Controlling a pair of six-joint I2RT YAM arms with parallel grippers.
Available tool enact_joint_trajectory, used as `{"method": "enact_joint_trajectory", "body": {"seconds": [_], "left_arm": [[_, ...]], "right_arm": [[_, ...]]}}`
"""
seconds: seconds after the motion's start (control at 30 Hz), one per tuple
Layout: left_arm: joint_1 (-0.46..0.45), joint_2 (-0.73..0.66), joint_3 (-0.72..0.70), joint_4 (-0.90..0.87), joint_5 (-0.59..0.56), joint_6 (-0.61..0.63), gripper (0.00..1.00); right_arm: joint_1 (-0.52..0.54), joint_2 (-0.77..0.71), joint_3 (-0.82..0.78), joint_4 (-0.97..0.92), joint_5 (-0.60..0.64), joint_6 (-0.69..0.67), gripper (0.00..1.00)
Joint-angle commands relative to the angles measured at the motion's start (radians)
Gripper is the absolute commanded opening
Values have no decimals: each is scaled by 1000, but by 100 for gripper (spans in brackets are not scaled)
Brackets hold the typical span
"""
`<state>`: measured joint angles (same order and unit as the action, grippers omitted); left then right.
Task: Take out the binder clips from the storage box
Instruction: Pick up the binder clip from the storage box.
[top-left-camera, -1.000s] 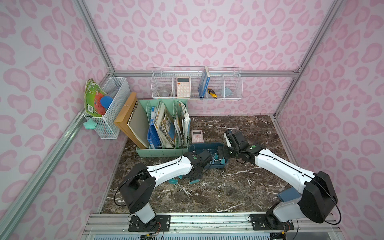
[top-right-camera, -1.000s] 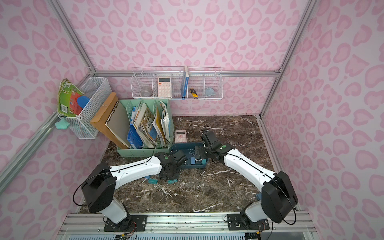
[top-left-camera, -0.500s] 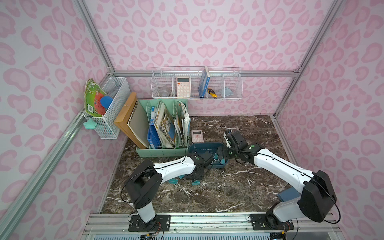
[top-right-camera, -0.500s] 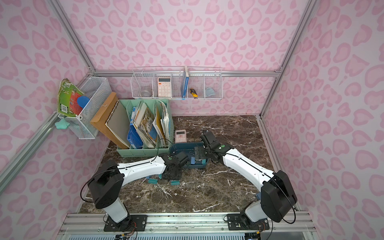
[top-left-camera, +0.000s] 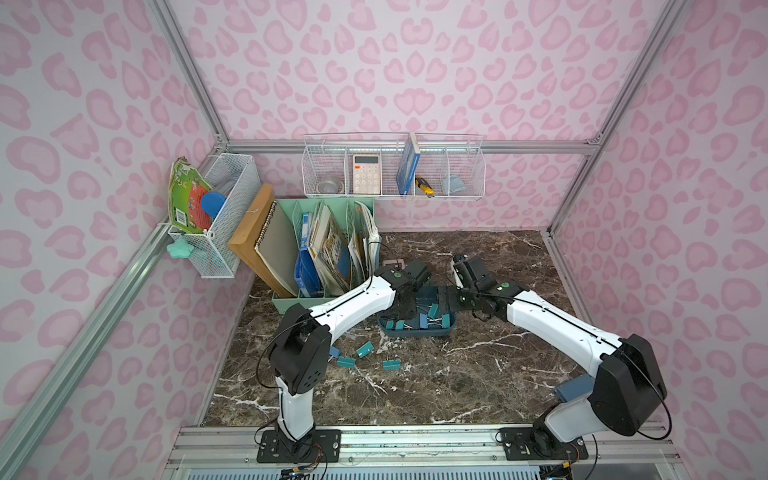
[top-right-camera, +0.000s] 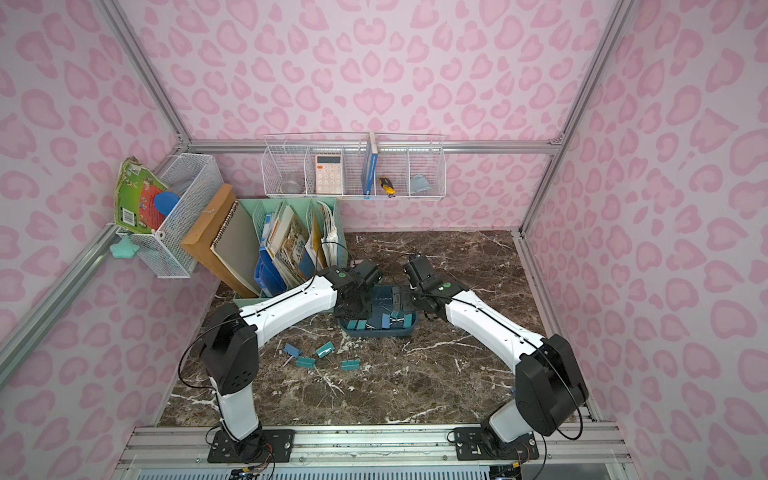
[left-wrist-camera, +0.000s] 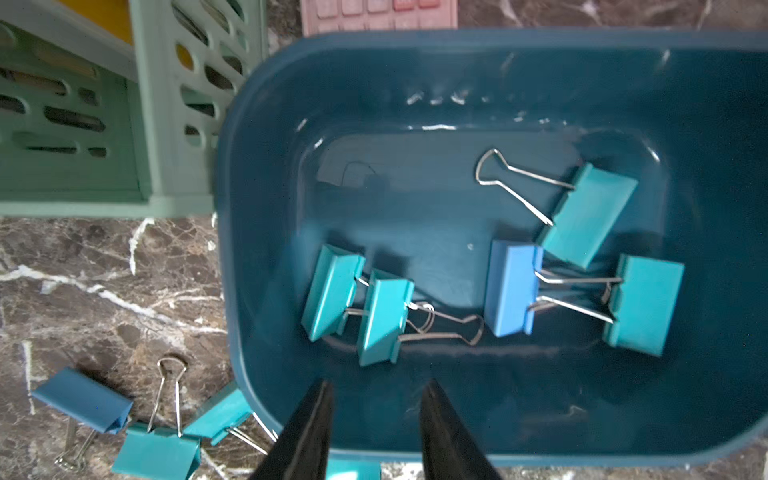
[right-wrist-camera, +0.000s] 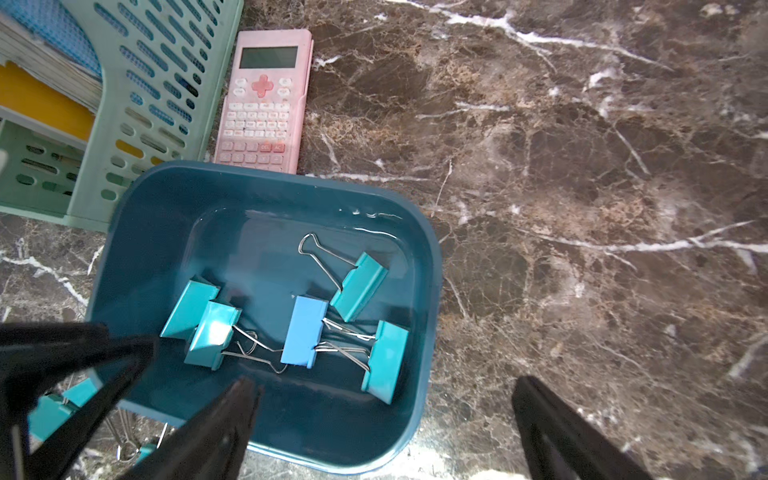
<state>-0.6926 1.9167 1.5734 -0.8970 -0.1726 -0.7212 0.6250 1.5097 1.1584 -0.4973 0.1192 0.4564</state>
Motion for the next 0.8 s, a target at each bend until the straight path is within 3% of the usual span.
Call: {"method": "enact_joint_trajectory", "body": {"seconds": [0.0,0.47,0.77], "left_arm": [[35,49,43,-59,59,13,36],[82,192,82,-98,150,2,35],[87,248,139,-12,185,17,35]], "right_arm": [[-9,-3,7,6,4,-11,99],[-49,32,12,14,-12,-23,100],[-65,46,24,13,-15,-28,100]]}}
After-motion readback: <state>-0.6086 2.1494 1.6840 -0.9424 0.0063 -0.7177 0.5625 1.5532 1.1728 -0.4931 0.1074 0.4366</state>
